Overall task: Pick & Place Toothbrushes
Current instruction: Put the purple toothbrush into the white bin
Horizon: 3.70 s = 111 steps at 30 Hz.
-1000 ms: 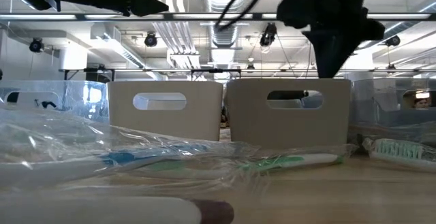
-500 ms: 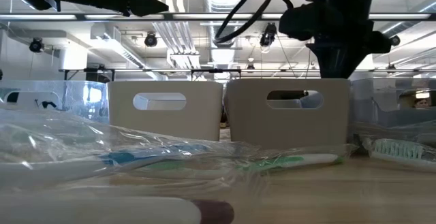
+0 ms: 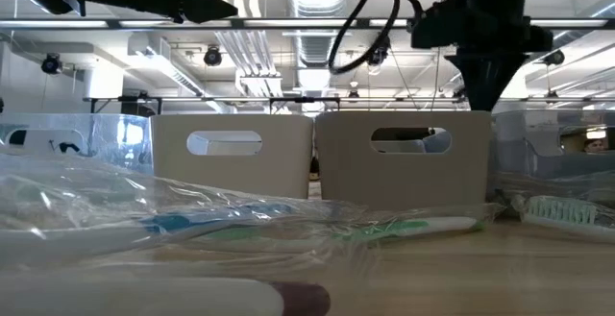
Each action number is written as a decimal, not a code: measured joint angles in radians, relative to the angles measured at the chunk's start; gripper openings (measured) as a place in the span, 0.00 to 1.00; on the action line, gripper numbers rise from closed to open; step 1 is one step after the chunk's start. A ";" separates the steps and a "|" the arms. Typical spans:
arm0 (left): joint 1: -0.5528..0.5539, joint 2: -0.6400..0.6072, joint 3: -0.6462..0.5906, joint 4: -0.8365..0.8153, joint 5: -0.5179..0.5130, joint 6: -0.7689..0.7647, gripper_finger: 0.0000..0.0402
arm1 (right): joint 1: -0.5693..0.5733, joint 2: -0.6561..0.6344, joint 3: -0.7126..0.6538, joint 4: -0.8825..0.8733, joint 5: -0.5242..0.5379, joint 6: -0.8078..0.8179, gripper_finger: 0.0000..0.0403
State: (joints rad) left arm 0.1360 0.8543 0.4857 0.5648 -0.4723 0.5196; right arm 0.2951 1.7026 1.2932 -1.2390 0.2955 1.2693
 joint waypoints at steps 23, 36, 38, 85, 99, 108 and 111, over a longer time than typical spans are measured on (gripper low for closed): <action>0.000 0.000 0.000 -0.030 0.000 0.000 0.42 | -0.322 -0.257 0.007 0.306 0.423 -0.792 0.02; 0.000 0.000 0.000 -0.035 0.000 0.000 0.42 | -0.539 -0.266 -0.096 0.630 0.051 -1.212 0.02; 0.000 0.000 0.000 -0.036 0.000 0.000 0.42 | -0.558 -0.278 -0.140 0.679 0.009 -1.256 0.02; -0.012 0.049 0.172 -0.440 -0.011 -0.362 0.42 | -0.647 -0.621 -0.531 1.217 -0.110 -1.447 0.02; 0.123 0.449 0.621 -0.995 -0.024 -0.427 0.42 | -0.647 -0.601 -0.531 1.205 -0.016 -1.421 0.02; 0.172 0.654 0.795 -1.125 -0.012 -0.435 0.42 | -0.647 -0.601 -0.531 1.034 0.321 -1.324 0.02; 0.176 0.685 0.791 -1.092 -0.005 -0.435 0.42 | -0.647 -0.601 -0.531 0.994 0.334 -1.314 0.02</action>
State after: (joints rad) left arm 0.3123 1.5392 1.2771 -0.5271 -0.4769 0.0850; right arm -0.3523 1.1011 0.7624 -0.2454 0.6292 -0.0451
